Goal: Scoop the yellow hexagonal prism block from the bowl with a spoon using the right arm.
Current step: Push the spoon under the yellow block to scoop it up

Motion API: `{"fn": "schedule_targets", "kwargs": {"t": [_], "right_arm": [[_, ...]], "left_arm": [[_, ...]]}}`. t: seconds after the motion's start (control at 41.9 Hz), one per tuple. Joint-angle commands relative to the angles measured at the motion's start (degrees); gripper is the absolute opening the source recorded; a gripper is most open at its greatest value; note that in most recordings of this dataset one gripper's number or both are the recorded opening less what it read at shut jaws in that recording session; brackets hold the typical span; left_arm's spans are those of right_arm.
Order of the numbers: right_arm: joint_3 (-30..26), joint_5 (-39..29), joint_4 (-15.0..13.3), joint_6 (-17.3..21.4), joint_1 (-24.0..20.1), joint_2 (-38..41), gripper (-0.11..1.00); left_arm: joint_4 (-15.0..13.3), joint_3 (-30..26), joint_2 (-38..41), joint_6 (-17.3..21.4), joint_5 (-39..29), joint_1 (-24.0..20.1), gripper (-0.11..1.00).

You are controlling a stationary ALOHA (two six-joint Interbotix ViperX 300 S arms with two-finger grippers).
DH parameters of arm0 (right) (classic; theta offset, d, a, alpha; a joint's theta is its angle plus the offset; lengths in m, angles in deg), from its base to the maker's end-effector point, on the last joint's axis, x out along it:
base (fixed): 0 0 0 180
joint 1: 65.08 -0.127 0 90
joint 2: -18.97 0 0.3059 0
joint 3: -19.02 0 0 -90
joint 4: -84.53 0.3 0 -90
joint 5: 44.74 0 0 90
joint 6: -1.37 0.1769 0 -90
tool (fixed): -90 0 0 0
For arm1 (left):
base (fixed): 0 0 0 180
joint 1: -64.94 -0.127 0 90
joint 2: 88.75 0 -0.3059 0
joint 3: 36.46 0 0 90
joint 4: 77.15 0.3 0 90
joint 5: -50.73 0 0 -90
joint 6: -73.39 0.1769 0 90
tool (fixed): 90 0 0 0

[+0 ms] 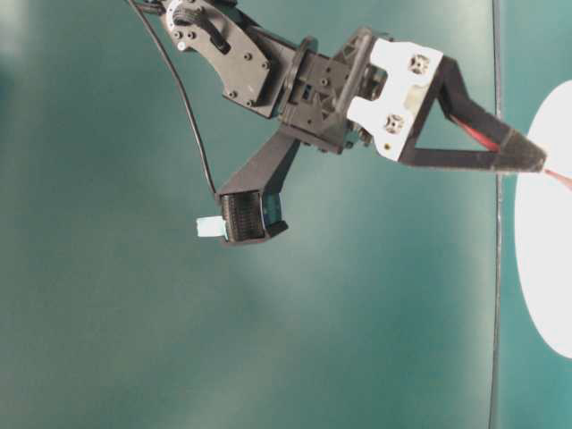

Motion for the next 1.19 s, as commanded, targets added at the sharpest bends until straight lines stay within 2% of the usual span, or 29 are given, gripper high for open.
{"fn": "schedule_targets", "kwargs": {"t": [0.0, 1.17], "right_arm": [[-1.0, 1.5, 0.3, 0.2, -0.2, -0.8, 0.25], [0.4, 6.9, 0.4, 0.4, -0.4, -0.8, 0.25]], "left_arm": [[0.1, -1.8, 0.3, 0.1, 0.3, -0.2, 0.06], [0.1, -1.8, 0.3, 0.1, 0.3, -0.2, 0.06]]}}
